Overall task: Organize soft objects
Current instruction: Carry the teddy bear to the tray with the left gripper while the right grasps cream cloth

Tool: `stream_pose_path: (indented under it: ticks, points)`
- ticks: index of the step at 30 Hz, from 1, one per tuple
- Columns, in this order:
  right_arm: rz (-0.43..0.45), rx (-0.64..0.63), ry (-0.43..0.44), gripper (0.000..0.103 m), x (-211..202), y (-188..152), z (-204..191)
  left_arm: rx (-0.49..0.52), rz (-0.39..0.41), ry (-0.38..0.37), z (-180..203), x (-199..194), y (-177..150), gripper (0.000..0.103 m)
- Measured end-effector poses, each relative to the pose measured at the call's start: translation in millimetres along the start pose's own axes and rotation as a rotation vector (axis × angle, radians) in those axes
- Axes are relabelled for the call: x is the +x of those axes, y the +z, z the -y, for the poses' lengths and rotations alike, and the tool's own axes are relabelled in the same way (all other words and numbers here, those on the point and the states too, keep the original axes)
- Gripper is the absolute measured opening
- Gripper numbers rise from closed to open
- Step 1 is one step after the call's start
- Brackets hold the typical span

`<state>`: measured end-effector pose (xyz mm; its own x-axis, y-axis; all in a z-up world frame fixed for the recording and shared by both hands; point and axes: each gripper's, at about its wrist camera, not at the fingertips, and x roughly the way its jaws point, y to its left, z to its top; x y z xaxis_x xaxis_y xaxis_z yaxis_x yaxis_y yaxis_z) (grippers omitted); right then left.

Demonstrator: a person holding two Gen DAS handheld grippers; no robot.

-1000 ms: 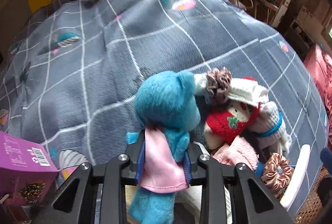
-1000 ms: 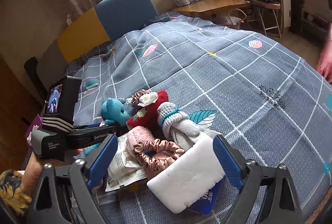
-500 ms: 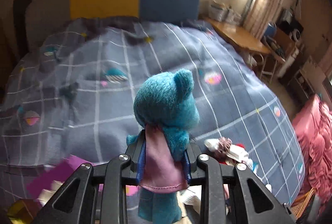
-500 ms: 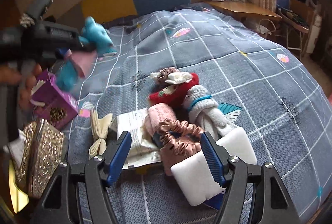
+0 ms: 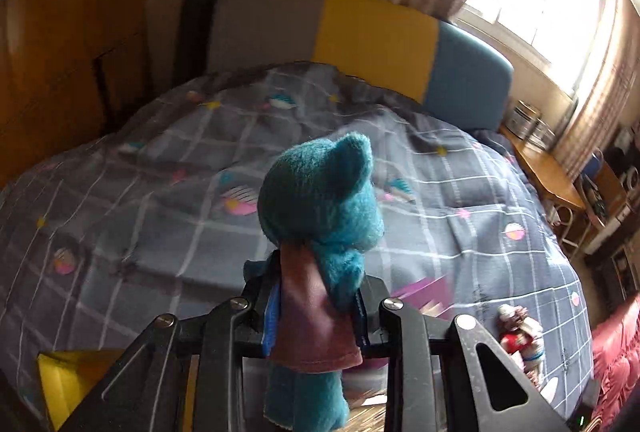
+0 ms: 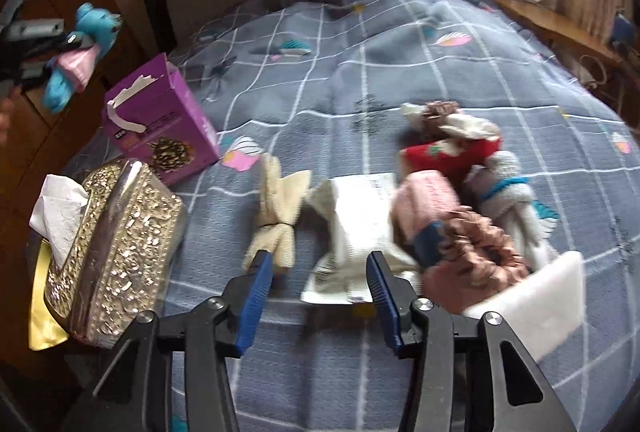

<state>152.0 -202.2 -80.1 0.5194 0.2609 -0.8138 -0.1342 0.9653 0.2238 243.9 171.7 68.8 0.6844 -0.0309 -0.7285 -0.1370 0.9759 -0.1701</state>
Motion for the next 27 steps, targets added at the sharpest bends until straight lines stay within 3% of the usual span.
stream_pose_path:
  ticks: [8,10,13,16,22,25,27]
  points:
    - [-0.126,0.034,0.017,0.046,62,15,-22,-0.134,-0.047,-0.020,-90,-30,-80,0.029]
    - [-0.145,0.029,-0.008,0.035,73,15,-26,-0.158,-0.059,-0.027,-105,-35,-100,0.030]
    - [-0.151,0.044,-0.020,0.036,80,16,-26,-0.202,-0.085,-0.026,-123,-33,-125,0.031]
    - [-0.174,0.087,0.005,0.037,86,16,-20,-0.248,-0.139,-0.038,-132,-19,-145,0.032]
    - [-0.175,0.033,-0.033,0.038,86,13,-29,-0.345,-0.251,-0.050,-142,14,-180,0.040]
    - [-0.179,0.030,-0.032,0.038,86,15,-30,-0.294,-0.259,-0.027,-132,20,-184,0.046]
    - [-0.180,0.040,-0.021,0.038,86,15,-28,-0.241,-0.244,0.003,-125,18,-186,0.057]
